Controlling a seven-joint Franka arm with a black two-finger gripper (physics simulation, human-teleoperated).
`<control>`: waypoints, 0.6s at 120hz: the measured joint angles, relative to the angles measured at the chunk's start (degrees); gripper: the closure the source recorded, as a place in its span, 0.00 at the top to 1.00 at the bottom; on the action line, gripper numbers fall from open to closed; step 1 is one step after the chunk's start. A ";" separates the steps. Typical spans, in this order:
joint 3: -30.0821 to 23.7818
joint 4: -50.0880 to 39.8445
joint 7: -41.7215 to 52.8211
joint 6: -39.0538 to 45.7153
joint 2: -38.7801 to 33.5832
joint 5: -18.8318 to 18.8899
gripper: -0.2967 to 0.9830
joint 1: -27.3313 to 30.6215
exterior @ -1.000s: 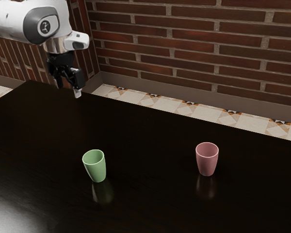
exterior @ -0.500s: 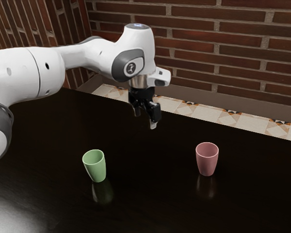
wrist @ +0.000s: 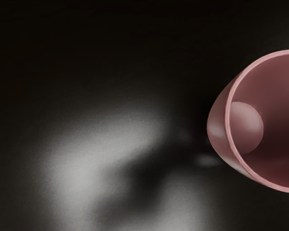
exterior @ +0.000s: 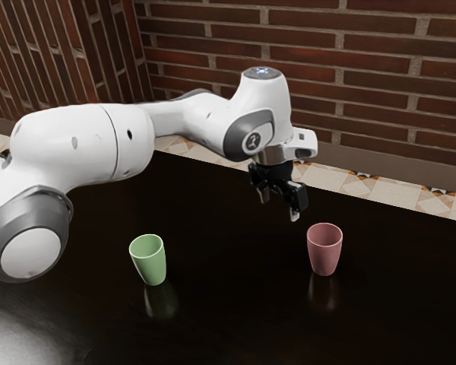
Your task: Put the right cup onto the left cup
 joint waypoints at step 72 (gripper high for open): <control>0.00 3.98 -10.97 8.05 7.48 -0.57 0.77 -1.87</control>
